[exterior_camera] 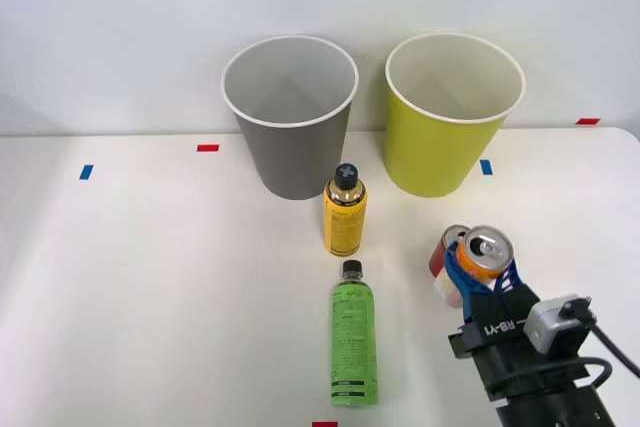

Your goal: Put cans in the gray bin, plastic bottles in the light green bin

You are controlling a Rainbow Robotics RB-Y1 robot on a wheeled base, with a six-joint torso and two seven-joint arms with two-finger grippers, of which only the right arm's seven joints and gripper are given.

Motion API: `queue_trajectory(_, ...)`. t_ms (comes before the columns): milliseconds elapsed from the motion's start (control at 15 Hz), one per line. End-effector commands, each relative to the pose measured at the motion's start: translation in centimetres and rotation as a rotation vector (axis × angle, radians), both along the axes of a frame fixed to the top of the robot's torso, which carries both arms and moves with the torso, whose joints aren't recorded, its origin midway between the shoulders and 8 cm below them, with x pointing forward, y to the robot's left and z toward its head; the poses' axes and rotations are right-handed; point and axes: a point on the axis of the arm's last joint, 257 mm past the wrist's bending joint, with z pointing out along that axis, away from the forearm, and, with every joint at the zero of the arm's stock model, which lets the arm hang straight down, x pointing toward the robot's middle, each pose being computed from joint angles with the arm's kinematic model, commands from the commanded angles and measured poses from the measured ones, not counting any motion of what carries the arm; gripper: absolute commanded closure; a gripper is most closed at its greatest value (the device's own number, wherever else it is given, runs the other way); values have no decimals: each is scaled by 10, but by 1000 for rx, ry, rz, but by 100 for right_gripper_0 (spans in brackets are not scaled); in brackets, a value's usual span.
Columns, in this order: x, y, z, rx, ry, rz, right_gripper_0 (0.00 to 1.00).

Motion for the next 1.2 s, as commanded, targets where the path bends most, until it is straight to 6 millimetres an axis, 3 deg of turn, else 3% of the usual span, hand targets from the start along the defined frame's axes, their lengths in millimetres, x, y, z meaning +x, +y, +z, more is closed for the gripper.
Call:
queue_trajectory(67, 10, 8, 56, 70, -14, 52, 100)
queue_trajectory(267, 25, 23, 100, 153, -94, 105, 100)
queue_trajectory(667, 64, 68, 156, 147, -128, 210, 100)
queue_trajectory(800, 76, 81, 169, 136, -130, 240, 100)
queue_trajectory(1200, 140, 135, 192, 166, -180, 309, 100)
